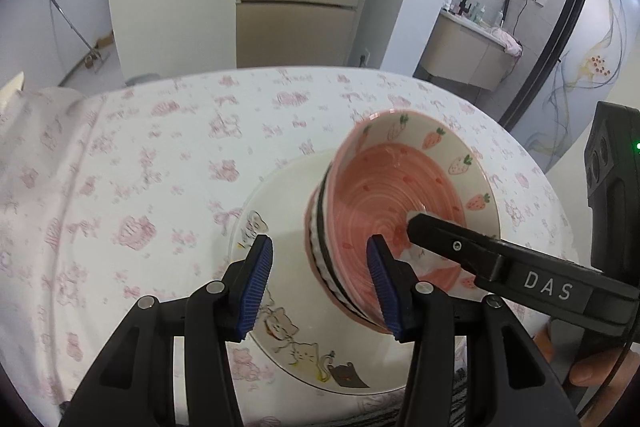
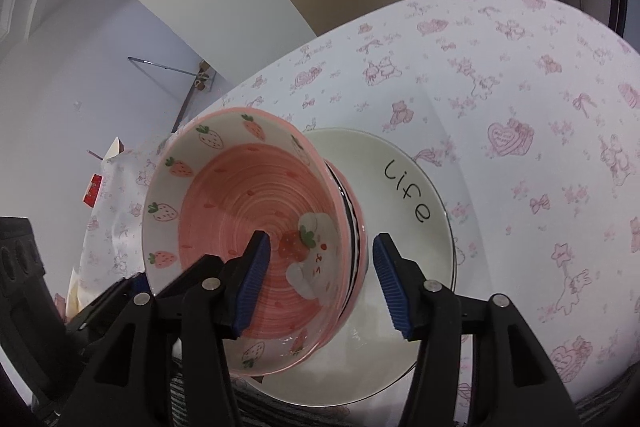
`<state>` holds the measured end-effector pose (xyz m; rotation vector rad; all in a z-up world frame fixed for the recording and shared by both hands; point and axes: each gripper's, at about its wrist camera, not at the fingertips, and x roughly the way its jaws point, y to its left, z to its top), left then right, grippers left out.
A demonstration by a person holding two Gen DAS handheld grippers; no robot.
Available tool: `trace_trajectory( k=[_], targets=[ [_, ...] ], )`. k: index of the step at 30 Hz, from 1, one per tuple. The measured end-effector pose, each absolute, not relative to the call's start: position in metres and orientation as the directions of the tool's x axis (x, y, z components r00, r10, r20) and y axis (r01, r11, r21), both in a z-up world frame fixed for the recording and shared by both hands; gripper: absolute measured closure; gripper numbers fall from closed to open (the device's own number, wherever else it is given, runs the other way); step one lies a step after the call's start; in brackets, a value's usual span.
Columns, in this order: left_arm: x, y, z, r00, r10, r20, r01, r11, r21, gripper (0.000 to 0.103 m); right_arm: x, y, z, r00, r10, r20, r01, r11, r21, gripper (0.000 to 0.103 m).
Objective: Organize plates and bowls
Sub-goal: 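Level and lower the bowl stack onto the 'Life' plate with both grippers, then open both grippers and pull them back from the bowl stack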
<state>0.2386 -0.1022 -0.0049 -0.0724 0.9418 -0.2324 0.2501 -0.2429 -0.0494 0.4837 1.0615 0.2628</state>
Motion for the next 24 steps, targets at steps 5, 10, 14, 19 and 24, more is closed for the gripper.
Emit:
trace_trajectory(
  k=[5, 10, 14, 19, 24],
  targets=[
    [0.238, -0.091, 0.005, 0.58, -0.24, -0.779, 0.154, 0.971, -0.184, 0.051, 0.248, -0.231, -0.04, 0.488, 0.366, -0.793, -0.014, 0.911, 0.412, 0.049],
    [0.217, -0.086, 0.023, 0.663, -0.236, -0.71, 0.205, 0.97, -0.131, 0.051, 0.237, -0.224, -0.026, 0.553, 0.334, -0.763, -0.084, 0.934, 0.348, 0.031],
    [0.192, -0.073, 0.044, 0.763, -0.25, -0.595, 0.21, 0.968, -0.137, 0.036, 0.224, -0.227, -0.008, 0.633, 0.298, -0.715, -0.105, 0.947, 0.302, 0.026],
    [0.156, -0.056, 0.074, 0.9, -0.25, -0.358, 0.229, 0.968, -0.1, 0.016, 0.194, -0.232, 0.029, 0.779, 0.243, -0.578, -0.136, 0.966, 0.222, 0.012],
    [0.117, -0.05, 0.094, 0.954, -0.248, -0.166, 0.247, 0.969, -0.026, 0.012, 0.156, -0.235, 0.063, 0.914, 0.186, -0.361, -0.148, 0.981, 0.129, 0.0]
  ],
)
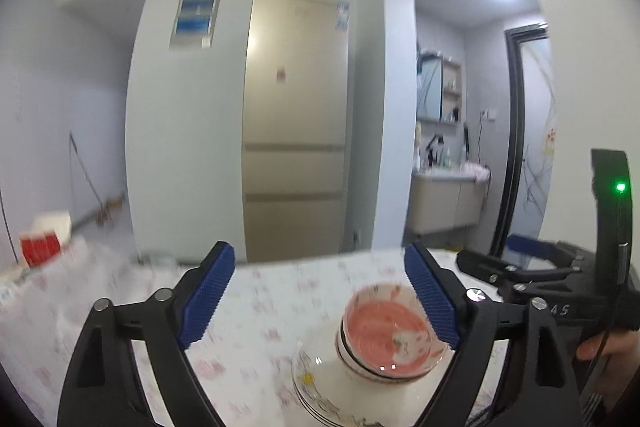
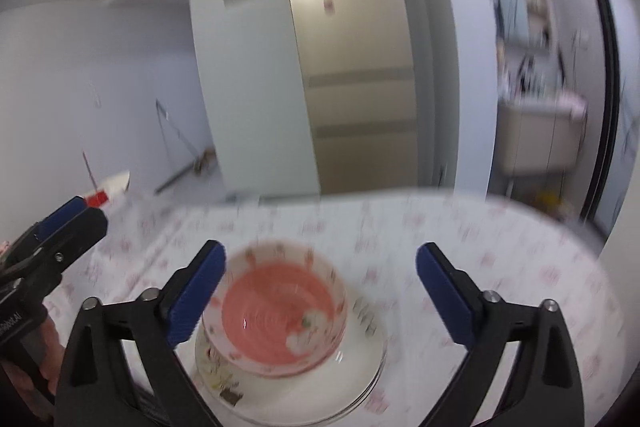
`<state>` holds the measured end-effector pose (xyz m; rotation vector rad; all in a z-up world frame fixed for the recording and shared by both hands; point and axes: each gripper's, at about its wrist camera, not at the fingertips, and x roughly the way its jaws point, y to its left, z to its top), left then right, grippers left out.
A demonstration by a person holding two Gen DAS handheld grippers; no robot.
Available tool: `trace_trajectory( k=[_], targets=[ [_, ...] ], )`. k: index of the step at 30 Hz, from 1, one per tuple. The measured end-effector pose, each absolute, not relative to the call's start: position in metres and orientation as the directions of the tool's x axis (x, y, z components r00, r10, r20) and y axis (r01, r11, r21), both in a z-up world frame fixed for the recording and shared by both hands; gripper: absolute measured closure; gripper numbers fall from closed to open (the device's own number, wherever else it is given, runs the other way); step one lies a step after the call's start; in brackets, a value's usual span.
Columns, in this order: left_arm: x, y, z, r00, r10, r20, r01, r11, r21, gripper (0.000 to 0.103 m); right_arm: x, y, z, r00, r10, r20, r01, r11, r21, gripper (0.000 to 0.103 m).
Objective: Organize plates and bowls
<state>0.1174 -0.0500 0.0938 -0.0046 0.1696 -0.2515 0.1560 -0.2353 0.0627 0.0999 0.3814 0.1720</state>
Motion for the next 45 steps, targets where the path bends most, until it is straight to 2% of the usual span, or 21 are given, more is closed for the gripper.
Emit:
trace_trajectory(
  k=[4, 6, 11, 15, 18, 23, 25, 30, 35, 39, 45],
  targets=[
    [0.096, -0.047, 0.101, 0.974, -0.207, -0.093, 0.207, 0.978, -0.005, 0.0, 0.133, -0.231, 0.079, 0.956, 0.152, -0.25, -0.14, 0.988, 0.063, 0.0],
    [0.086, -0.043, 0.101, 0.973, -0.22, -0.068, 0.219, 0.976, -0.018, 0.0, 0.123, -0.23, 0.084, 0.965, 0.144, -0.219, -0.136, 0.989, 0.052, 0.0],
    [0.062, -0.033, 0.097, 0.975, -0.218, -0.04, 0.216, 0.976, -0.04, 0.0, 0.094, -0.242, 0.082, 0.968, 0.214, -0.133, -0.195, 0.97, 0.143, 0.0],
    [0.045, -0.03, 0.087, 0.979, -0.201, -0.029, 0.2, 0.979, -0.024, 0.0, 0.079, -0.234, 0.073, 0.984, 0.148, -0.102, -0.141, 0.987, 0.075, 0.0],
    [0.042, -0.03, 0.08, 0.982, -0.184, -0.04, 0.184, 0.983, -0.013, 0.0, 0.074, -0.229, 0.069, 0.982, 0.158, -0.103, -0.152, 0.987, 0.06, 0.0],
    [0.037, -0.028, 0.059, 0.987, -0.157, -0.025, 0.157, 0.987, -0.034, 0.0, 0.059, -0.223, 0.057, 0.991, 0.121, -0.048, -0.121, 0.993, 0.005, 0.0],
    [0.042, -0.03, 0.049, 0.99, -0.138, -0.033, 0.137, 0.99, -0.022, 0.0, 0.055, -0.223, 0.045, 0.992, 0.114, -0.053, -0.114, 0.994, 0.002, 0.0],
    [0.058, -0.038, 0.027, 0.986, -0.104, -0.129, 0.107, 0.994, 0.019, 0.0, 0.054, -0.221, 0.02, 0.991, 0.094, -0.093, -0.094, 0.996, 0.006, 0.0],
    [0.057, -0.032, 0.021, 0.988, -0.104, -0.119, 0.103, 0.995, -0.015, 0.0, 0.053, -0.216, 0.006, 0.991, 0.075, -0.106, -0.078, 0.997, -0.023, 0.0],
    [0.06, -0.032, 0.017, 0.986, -0.092, -0.141, 0.091, 0.996, -0.012, 0.0, 0.061, -0.224, 0.0, 0.984, 0.086, -0.155, -0.085, 0.996, 0.017, 0.0],
    [0.053, -0.036, 0.016, 0.989, -0.087, -0.118, 0.089, 0.996, 0.009, 0.0, 0.071, -0.229, -0.005, 0.97, 0.107, -0.219, -0.099, 0.994, 0.046, 0.0]
  ],
)
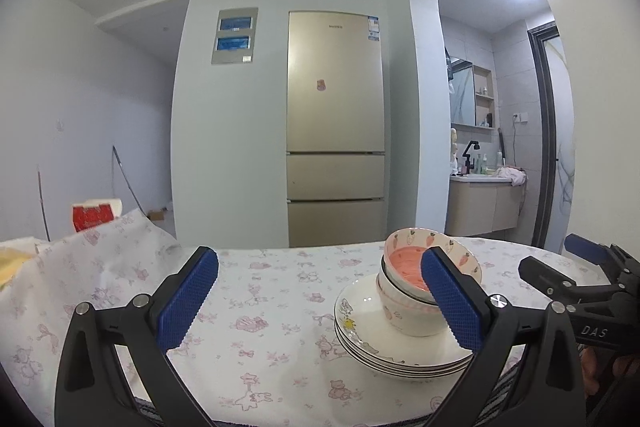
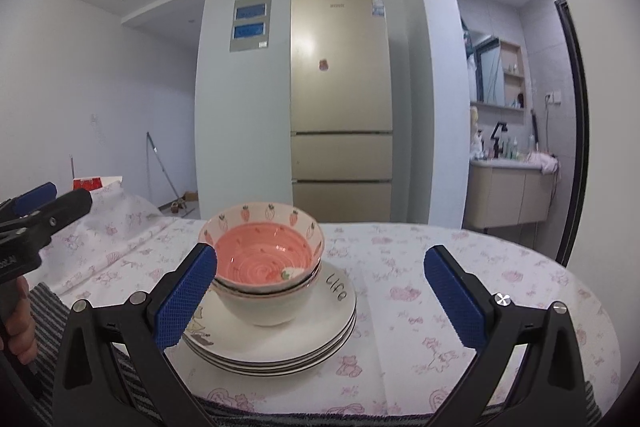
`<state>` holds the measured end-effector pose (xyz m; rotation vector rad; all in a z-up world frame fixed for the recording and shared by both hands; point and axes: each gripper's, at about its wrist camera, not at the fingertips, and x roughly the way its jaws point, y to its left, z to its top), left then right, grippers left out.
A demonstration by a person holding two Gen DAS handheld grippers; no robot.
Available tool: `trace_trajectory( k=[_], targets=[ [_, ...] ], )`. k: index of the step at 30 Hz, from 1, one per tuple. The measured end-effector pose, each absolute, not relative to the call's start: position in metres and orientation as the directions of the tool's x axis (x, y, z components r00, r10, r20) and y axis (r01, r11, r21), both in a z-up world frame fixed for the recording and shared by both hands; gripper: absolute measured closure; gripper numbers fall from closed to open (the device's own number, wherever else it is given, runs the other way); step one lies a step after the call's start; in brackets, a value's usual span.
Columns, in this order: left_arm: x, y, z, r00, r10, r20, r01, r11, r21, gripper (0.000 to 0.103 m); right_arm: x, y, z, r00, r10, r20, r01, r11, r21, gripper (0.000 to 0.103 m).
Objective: Organize plates and bowls
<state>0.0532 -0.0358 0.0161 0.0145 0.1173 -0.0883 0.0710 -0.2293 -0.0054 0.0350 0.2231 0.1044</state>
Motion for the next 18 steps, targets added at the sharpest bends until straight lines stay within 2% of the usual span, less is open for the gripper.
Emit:
trace_trajectory(
  k=[5, 18],
  targets=[
    [0.051, -0.0425, 0.0164, 0.99, -0.09, -0.108, 0.095, 0.995, 0.04, 0.0, 0.0665, -0.2324, -0.0049, 0.974, 0.112, -0.197, -0.101, 0.993, 0.062, 0.0],
    [0.0553, -0.0354, 0.0152, 0.988, -0.081, -0.131, 0.082, 0.997, 0.005, 0.0, 0.0658, -0.2277, -0.004, 0.975, 0.115, -0.19, -0.107, 0.993, 0.05, 0.0]
  ],
)
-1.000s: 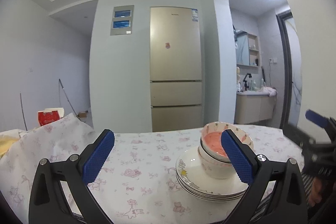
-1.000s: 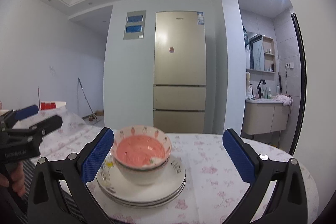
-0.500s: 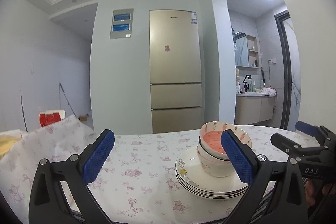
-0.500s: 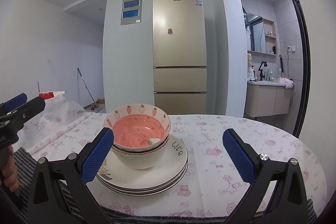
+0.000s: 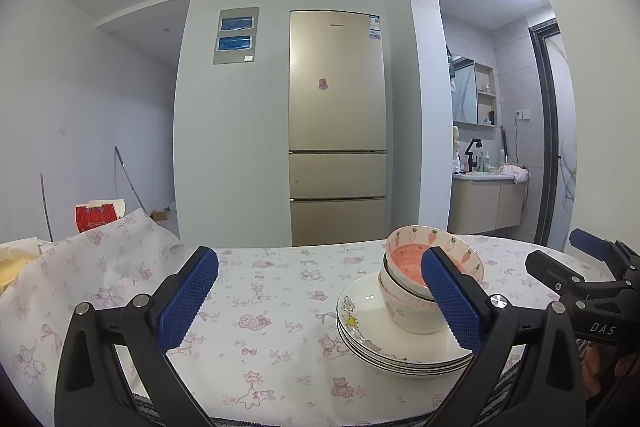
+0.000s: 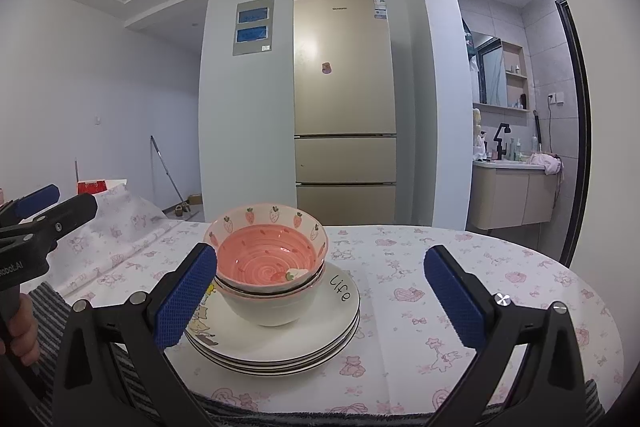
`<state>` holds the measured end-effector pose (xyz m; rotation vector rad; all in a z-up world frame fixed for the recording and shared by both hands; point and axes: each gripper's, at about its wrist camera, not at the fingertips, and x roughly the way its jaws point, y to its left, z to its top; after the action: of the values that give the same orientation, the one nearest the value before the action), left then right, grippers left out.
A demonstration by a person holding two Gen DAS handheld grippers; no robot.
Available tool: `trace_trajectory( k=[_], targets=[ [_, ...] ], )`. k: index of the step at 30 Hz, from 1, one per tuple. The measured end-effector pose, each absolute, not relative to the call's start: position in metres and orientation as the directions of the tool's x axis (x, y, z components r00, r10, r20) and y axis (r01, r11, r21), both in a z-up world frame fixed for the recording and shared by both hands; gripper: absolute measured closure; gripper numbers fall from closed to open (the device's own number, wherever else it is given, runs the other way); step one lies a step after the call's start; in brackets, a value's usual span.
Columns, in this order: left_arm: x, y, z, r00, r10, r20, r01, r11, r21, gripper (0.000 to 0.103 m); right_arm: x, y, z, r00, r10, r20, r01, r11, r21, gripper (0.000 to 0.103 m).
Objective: Organize plates and bowls
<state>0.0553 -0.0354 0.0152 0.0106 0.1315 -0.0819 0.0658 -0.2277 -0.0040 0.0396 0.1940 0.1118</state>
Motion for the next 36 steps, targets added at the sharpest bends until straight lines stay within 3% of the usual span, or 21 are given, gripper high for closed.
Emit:
trace_trajectory(
  k=[36],
  targets=[
    [0.0552, -0.0396, 0.0139, 0.989, -0.066, -0.134, 0.069, 0.997, 0.019, 0.0, 0.0632, -0.2296, -0.0035, 0.978, 0.111, -0.175, -0.104, 0.993, 0.048, 0.0]
  ],
)
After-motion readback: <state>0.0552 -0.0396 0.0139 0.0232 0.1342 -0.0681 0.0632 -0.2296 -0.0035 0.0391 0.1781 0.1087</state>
